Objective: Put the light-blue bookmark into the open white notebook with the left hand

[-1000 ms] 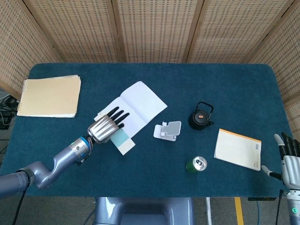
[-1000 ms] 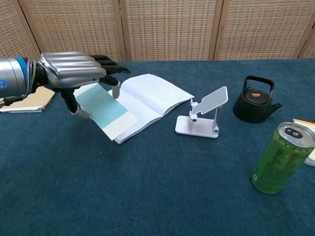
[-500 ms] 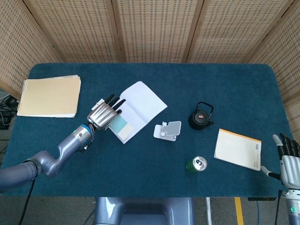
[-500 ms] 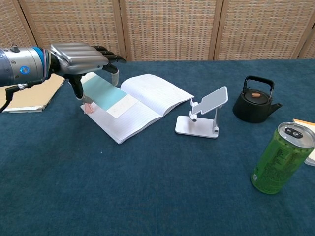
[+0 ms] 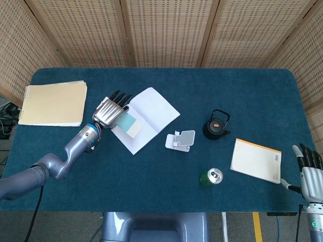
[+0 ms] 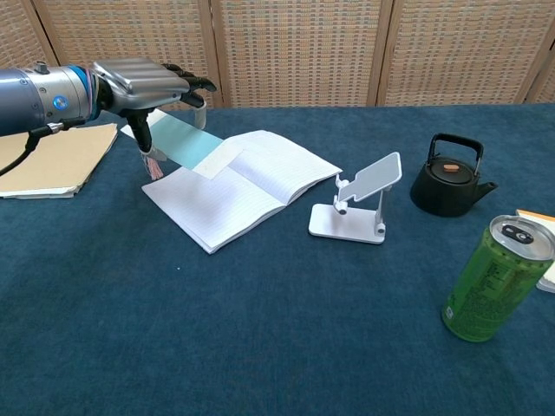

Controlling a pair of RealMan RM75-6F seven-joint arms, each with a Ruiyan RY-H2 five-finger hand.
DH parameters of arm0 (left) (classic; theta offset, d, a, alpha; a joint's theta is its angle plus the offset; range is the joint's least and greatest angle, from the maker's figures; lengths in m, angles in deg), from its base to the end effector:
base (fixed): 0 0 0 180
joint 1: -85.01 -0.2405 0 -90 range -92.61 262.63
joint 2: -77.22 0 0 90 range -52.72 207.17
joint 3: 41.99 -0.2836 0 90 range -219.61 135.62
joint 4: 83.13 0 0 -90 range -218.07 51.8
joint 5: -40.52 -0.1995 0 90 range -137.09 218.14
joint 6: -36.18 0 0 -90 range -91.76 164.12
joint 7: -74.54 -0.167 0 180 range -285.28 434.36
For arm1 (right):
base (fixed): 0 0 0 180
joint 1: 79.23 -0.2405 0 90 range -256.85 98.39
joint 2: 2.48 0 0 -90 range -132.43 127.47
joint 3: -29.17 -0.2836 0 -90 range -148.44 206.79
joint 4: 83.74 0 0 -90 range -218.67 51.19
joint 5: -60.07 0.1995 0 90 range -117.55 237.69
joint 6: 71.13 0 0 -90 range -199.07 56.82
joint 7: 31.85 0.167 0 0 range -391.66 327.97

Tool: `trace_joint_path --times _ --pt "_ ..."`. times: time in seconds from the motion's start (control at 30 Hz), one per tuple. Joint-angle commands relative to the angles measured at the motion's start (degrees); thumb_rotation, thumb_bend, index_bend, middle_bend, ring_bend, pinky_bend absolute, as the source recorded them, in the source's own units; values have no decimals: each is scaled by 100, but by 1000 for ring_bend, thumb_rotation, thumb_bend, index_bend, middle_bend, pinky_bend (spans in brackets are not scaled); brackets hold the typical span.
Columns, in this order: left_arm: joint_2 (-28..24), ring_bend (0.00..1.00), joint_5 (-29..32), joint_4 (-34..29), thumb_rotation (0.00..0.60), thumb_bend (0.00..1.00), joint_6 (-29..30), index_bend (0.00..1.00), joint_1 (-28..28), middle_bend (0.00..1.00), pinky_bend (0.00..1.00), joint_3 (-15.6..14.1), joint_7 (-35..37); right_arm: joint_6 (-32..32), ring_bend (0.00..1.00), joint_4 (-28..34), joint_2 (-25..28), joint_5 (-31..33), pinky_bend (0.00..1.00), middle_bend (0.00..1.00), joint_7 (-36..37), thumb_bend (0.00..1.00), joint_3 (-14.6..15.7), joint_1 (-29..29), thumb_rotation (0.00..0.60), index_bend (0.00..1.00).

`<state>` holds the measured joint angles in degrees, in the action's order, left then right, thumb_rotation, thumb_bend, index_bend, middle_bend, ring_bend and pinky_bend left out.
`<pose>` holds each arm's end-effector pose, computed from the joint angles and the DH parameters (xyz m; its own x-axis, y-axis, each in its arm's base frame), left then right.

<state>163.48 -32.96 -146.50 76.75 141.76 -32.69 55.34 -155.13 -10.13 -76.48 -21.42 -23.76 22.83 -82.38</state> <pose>-0.1360 0.4768 0.0135 0.8045 0.0320 0.5931 0.5120 -0.5434 -0.6653 -0.3934 -0.2074 0.1673 0.3957 0.0499 0.9170 -0.9134 0.1257 0.3872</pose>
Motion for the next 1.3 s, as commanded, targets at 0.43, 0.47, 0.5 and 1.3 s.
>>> trace_joint_path --times 0.43,0.47,0.5,1.3 --pt "464 0 -42 753 600 230 -202 521 397 0 0 73 275 104 0 -96 -33 90 0 0 38 90 -17 -14 600 47" --pt "471 0 -62 798 600 230 -189 522 415 0 0 74 284 117 0 -107 -35 100 0 0 45 90 -18 -16 600 47" --pt "480 0 -74 844 600 230 -181 523 434 0 0 78 311 129 0 -116 -38 110 0 0 61 90 -21 -17 600 46" --pt "1111 0 41 1226 600 229 -812 521 764 0 0 -165 281 178 0 -157 -43 141 0 0 117 90 -26 -18 600 46"
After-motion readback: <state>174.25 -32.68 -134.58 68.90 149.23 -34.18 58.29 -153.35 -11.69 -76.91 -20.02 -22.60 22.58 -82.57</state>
